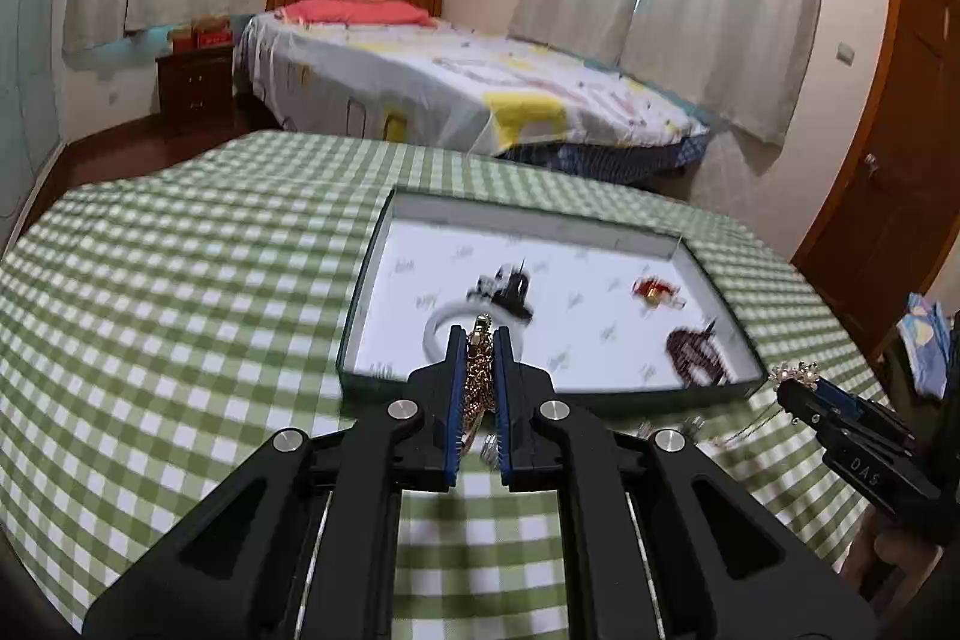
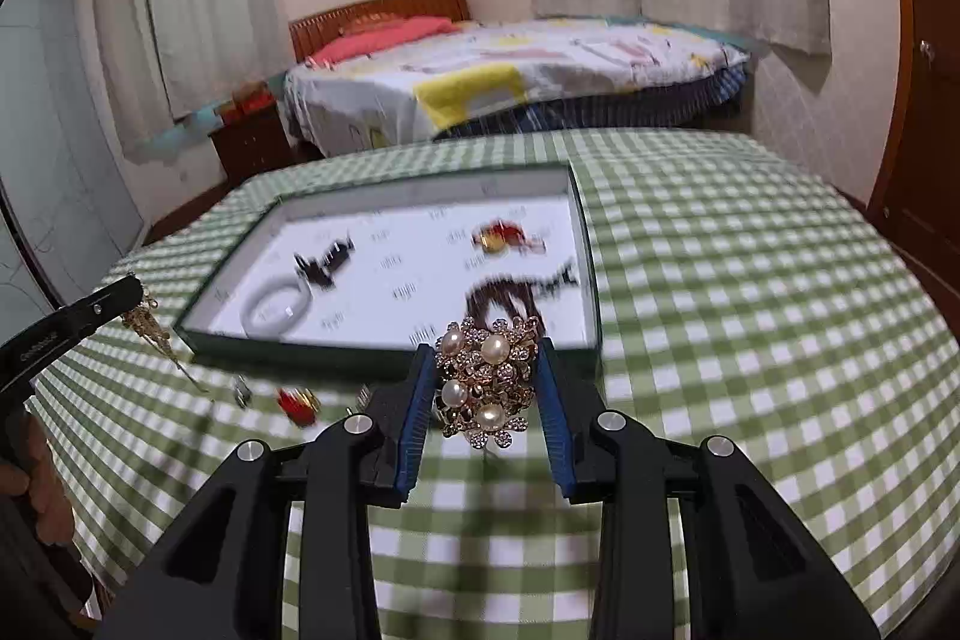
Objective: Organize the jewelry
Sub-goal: 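Carry the gold chain and pearl brooch over the box and lower them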
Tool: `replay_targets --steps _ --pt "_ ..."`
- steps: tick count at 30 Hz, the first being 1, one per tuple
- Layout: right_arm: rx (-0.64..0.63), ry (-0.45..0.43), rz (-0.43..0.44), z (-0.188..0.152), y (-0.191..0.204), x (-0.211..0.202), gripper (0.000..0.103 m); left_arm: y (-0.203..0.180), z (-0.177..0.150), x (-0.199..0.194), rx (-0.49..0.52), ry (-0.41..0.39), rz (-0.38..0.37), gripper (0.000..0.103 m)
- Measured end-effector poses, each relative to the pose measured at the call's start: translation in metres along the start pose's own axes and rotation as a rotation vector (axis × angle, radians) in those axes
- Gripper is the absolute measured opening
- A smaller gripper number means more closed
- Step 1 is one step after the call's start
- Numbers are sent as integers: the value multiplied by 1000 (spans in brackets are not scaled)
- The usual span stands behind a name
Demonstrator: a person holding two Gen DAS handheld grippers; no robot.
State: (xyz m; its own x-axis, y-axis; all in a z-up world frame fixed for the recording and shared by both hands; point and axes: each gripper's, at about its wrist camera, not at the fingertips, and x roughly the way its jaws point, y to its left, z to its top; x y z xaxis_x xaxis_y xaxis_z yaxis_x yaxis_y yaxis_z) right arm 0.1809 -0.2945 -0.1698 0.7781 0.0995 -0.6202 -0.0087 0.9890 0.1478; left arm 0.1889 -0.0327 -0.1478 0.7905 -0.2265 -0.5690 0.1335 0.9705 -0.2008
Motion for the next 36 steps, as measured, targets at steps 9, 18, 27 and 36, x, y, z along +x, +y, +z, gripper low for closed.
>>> replay_targets --steps 9,18,27,36 --pt "-30 -116 28 41 13 -15 34 -13 42 -13 25 -109 -34 9" --pt "-58 -221 56 88 27 -12 34 -28 88 -5 69 -206 -55 9" --pt "-78 -267 74 116 40 15 34 -31 114 29 88 -234 -52 9" --pt "-78 -245 66 126 43 60 34 -17 111 86 86 -167 -18 9"
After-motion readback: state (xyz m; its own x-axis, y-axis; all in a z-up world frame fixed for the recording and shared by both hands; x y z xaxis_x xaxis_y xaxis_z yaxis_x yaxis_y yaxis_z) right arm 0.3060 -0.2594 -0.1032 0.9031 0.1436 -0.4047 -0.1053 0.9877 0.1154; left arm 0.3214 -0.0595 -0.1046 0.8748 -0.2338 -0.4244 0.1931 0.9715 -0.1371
